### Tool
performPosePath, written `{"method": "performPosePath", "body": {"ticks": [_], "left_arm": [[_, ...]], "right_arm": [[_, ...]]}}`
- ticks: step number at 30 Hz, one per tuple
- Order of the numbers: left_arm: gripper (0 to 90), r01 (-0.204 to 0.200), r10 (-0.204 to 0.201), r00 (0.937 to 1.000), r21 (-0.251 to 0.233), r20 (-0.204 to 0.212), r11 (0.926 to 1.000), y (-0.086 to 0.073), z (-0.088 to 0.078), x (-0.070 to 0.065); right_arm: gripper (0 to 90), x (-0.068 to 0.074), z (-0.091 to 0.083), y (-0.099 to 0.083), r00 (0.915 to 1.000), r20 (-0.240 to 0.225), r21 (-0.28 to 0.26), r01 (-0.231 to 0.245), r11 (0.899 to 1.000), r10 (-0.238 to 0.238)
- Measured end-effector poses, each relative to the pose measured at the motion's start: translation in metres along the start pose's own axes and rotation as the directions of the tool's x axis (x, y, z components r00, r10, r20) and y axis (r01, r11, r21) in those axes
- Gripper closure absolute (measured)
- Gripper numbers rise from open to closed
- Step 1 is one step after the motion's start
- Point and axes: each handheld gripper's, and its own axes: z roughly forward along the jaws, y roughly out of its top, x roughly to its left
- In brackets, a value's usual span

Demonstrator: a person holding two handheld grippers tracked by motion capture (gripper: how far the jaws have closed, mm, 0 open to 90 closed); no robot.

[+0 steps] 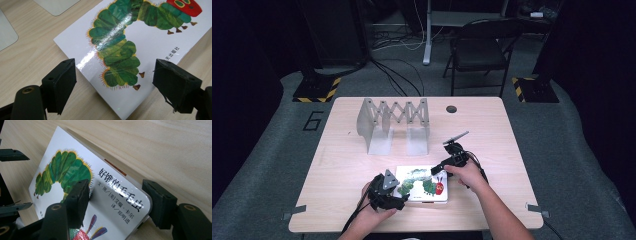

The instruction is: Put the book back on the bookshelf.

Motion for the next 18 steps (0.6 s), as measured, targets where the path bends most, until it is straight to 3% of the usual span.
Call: {"method": "performPosePath", "body": {"ticks": [6,10,12,15,18], "left_arm": [[17.5,0.018,-0.018,0.9995,0.010,0.027,0.9998,-0.002,0.003,0.002],[15.0,0.053,-0.053,0.9977,0.003,0.044,0.9986,-0.004,0.005,0.004],[14.2,0.022,-0.022,0.9967,0.011,0.078,0.9997,-0.005,0.005,0.004],[11.6,-0.006,0.002,0.9971,0.050,0.076,0.9987,-0.007,0.011,-0.003],[13.2,-0.016,0.013,0.9976,0.036,0.067,0.9992,-0.003,0.008,-0.005]], "right_arm": [[39.6,0.000,0.000,0.000,1.0000,-0.001,-0.002,-0.001,1.000,0.001],[39.9,-0.001,0.000,-0.001,1.0000,-0.001,-0.004,0.007,1.000,-0.007],[40.0,-0.001,0.000,-0.001,1.0000,-0.005,-0.001,0.008,1.000,-0.008],[40.3,-0.002,-0.001,-0.001,1.0000,-0.004,-0.004,0.006,1.000,-0.006],[40.7,-0.002,-0.001,-0.001,0.9999,-0.009,-0.003,-0.007,1.000,0.007]]}}
